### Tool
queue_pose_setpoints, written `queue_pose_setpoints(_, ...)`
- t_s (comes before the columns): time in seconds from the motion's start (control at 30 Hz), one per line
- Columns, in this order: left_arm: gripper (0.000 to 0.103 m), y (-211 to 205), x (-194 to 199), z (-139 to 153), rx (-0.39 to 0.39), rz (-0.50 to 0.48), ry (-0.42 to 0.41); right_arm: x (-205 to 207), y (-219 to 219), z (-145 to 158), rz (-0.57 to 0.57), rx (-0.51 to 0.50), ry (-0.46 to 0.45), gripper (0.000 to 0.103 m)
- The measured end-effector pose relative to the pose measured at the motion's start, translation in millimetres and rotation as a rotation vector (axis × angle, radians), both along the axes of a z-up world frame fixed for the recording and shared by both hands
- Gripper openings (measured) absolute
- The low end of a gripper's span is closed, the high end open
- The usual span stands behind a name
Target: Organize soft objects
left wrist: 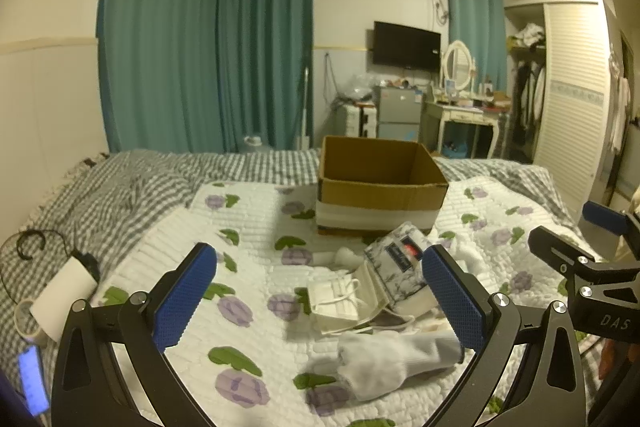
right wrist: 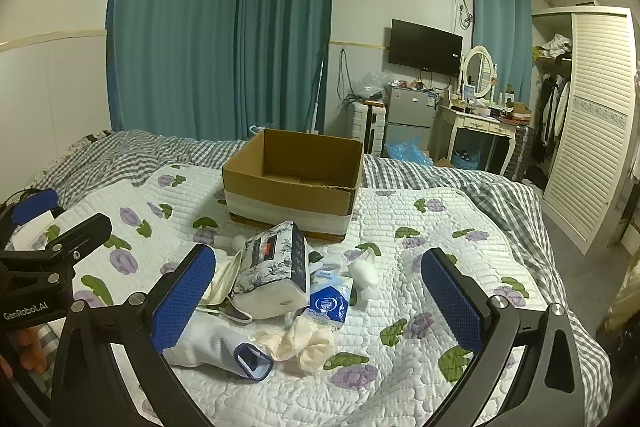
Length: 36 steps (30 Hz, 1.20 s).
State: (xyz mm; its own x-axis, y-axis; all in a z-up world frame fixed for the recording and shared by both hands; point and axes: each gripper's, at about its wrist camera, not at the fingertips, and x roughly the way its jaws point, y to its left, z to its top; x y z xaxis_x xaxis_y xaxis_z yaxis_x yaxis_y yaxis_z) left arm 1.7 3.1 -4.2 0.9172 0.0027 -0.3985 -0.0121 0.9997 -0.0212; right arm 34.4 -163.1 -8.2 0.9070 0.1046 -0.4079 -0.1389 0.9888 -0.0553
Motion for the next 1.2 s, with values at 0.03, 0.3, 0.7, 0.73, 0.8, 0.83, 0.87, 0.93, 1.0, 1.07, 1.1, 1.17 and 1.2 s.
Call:
queue_pose_setpoints(0.03,0.103,0.1,-0.1,-0.1,0.001,0.002,-0.001,-0.2,-0.5,-0.4,0.0,0.0,0.0,0.103)
queue_pose_setpoints(0.3,0.103,3.8,-0.3,-0.3,0.0,0.013,-0.002,0.0,-0.8,-0.2,-0.001,-0.001,0.003,0.103)
queue_pose_setpoints(0.7,0.103,3.1,-0.4,-0.6,0.003,0.012,-0.001,2.5,-1.5,-2.6,-0.008,-0.004,0.017,0.103)
queue_pose_setpoints(0.73,0.103,3.1,-0.3,-0.8,0.005,0.014,-0.001,3.2,-1.0,-3.2,-0.008,-0.004,0.018,0.103)
queue_pose_setpoints(0.8,0.103,2.7,-0.2,-1.0,0.006,0.016,0.001,3.1,-1.5,-3.6,-0.009,-0.004,0.019,0.103)
queue_pose_setpoints(0.83,0.103,2.3,-0.2,-1.1,0.006,0.016,0.0,3.3,-1.4,-3.3,-0.009,-0.004,0.02,0.103)
queue_pose_setpoints(0.87,0.103,1.8,0.2,-1.9,0.006,0.017,0.001,3.3,-1.5,-3.3,-0.009,-0.004,0.02,0.103)
queue_pose_setpoints(0.93,0.103,1.3,0.2,-2.1,0.007,0.017,0.001,3.8,-1.5,-3.6,-0.01,-0.006,0.022,0.103)
queue_pose_setpoints(1.0,0.103,1.7,0.2,-2.0,0.007,0.017,0.001,4.4,-2.0,-4.1,-0.011,-0.006,0.026,0.103)
queue_pose_setpoints(1.07,0.103,1.6,0.2,-1.9,0.007,0.017,0.001,4.8,-1.5,-4.6,-0.012,-0.006,0.025,0.103)
queue_pose_setpoints(1.1,0.103,1.8,0.2,-2.2,0.008,0.018,0.001,4.8,-1.8,-4.7,-0.012,-0.006,0.026,0.103)
queue_pose_setpoints(1.17,0.103,1.8,0.2,-1.9,0.006,0.018,0.002,4.9,-1.6,-4.6,-0.013,-0.006,0.025,0.103)
queue_pose_setpoints(1.2,0.103,1.8,0.2,-1.9,0.006,0.017,0.001,4.9,-1.7,-4.7,-0.013,-0.006,0.025,0.103)
